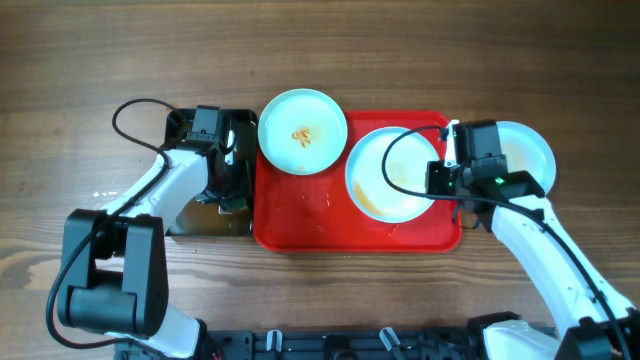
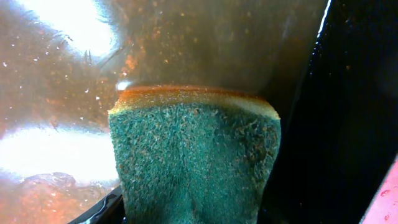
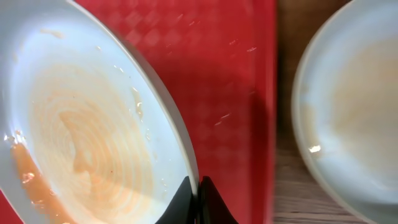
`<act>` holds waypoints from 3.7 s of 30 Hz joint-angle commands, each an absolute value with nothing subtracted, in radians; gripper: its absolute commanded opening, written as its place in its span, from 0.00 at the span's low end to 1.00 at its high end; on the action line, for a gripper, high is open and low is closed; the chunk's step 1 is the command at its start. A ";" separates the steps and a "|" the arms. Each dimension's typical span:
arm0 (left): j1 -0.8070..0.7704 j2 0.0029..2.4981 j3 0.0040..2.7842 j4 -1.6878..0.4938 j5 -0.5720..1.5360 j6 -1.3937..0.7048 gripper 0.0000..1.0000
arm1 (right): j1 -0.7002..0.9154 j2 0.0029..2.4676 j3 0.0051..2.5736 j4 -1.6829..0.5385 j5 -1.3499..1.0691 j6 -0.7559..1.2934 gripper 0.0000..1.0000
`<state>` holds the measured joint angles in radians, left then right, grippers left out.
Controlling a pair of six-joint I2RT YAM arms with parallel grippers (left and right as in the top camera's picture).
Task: Clean dirty plates on tray and stack at the side
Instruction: 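Lift the second plate with the right gripper onto the plate right of tray, then pull the back-left dirty plate to the tray center with the right gripper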
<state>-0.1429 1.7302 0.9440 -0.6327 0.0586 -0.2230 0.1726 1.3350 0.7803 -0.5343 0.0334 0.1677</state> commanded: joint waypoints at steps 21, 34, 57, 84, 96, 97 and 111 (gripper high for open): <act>-0.141 1.752 0.942 -0.628 0.070 -0.225 0.57 | 0.710 1.227 0.808 -0.176 0.745 -0.573 0.04; -0.141 1.752 0.942 -0.628 0.070 -0.225 0.57 | 0.617 1.243 0.808 -0.137 0.781 -0.236 0.04; -0.141 1.752 0.942 -0.628 0.070 -0.225 0.58 | -0.406 1.372 0.808 -0.450 0.178 0.524 0.08; -0.141 1.752 0.942 -0.628 0.070 -0.225 0.60 | 0.196 1.436 1.106 -0.599 -0.318 0.147 0.52; -0.141 1.752 0.942 -0.628 0.070 -0.225 0.60 | 0.390 1.810 1.109 -0.225 -0.211 0.286 0.53; -0.141 1.752 0.942 -0.628 0.070 -0.225 0.60 | 0.397 1.833 1.109 -0.206 -0.210 0.307 0.53; -0.141 1.752 0.942 -0.628 0.070 -0.225 0.60 | 0.425 1.973 1.107 -0.184 -0.224 0.508 0.24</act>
